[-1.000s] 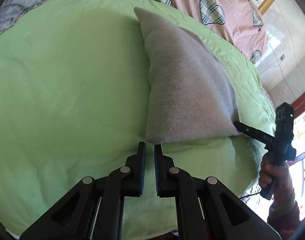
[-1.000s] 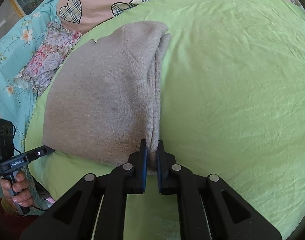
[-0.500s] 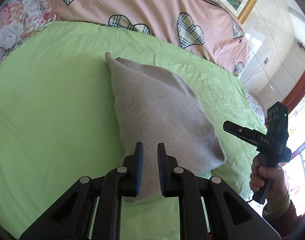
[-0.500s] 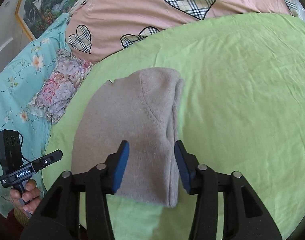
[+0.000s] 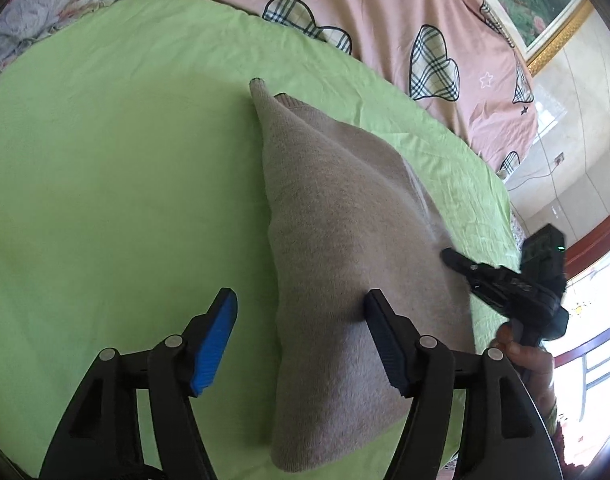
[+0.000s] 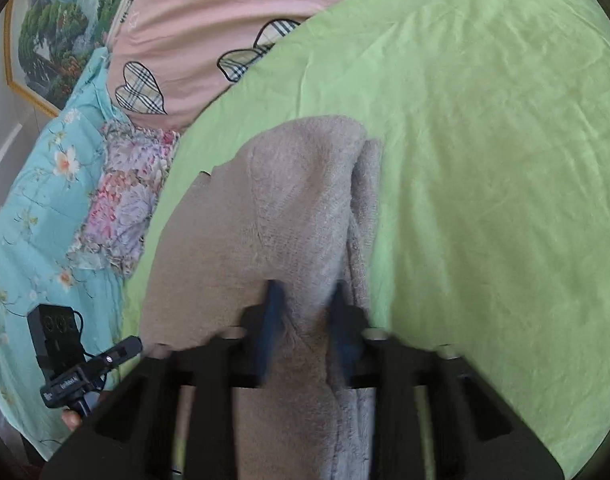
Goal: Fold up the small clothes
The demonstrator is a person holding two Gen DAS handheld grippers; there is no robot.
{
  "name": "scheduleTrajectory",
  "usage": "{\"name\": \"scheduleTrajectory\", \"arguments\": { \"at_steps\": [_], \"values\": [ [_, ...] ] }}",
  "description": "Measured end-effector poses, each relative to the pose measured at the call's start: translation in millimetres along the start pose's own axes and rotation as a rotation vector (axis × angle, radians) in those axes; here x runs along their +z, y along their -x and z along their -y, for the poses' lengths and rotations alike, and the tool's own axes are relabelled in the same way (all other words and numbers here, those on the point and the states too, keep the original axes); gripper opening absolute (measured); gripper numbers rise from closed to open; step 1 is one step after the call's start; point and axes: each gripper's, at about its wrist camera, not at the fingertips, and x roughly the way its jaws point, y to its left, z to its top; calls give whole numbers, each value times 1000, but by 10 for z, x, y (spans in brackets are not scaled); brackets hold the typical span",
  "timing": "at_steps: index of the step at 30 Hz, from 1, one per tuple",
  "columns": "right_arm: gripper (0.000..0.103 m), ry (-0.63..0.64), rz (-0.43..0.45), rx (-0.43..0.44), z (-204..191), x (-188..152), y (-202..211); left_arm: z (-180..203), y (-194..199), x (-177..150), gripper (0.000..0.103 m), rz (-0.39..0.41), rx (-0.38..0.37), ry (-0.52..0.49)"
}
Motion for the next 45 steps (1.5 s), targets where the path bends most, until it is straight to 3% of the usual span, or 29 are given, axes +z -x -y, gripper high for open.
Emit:
{"name": "scheduleTrajectory", "arguments": {
  "at_steps": [4, 7, 10, 16, 18, 20, 23, 27, 30, 32, 33, 45],
  "values": [
    [12, 71, 114, 38, -186, 67, 391, 155, 0, 53, 66, 19, 25, -58],
    [11, 60, 52, -61, 13, 14, 204, 230, -149, 23, 62, -17, 45, -81],
    [11, 27, 14, -87, 209, -79, -6, 225, -334, -12, 59, -45, 81, -93],
    [15, 26, 34, -103, 220, -74, -10, 161, -379, -51, 59, -34, 77, -79],
    [27, 5, 56, -99, 208, -86, 99, 196, -258, -100, 59, -13, 81, -91],
    [27, 13, 89, -104, 118, -125, 248, 247, -81, -158, 52, 15, 81, -110],
    [27, 67, 108, -61, -64, -297, 487, 360, 217, -309, 43, 56, 28, -178],
    [27, 162, 52, -35, -294, -628, 569, 531, 443, -611, 38, 65, -96, -268],
    [27, 198, -6, -103, -297, -813, 459, 524, 245, -752, 35, 2, -24, -298],
    [26, 197, -38, -196, -191, -881, 345, 395, 16, -800, 20, -61, 44, -283],
    [26, 193, -36, -193, -157, -892, 329, 332, -54, -820, 15, -65, 68, -280],
    [27, 175, -11, -203, -173, -1015, 446, 279, 27, -784, 12, -46, 54, -219]
  ]
}}
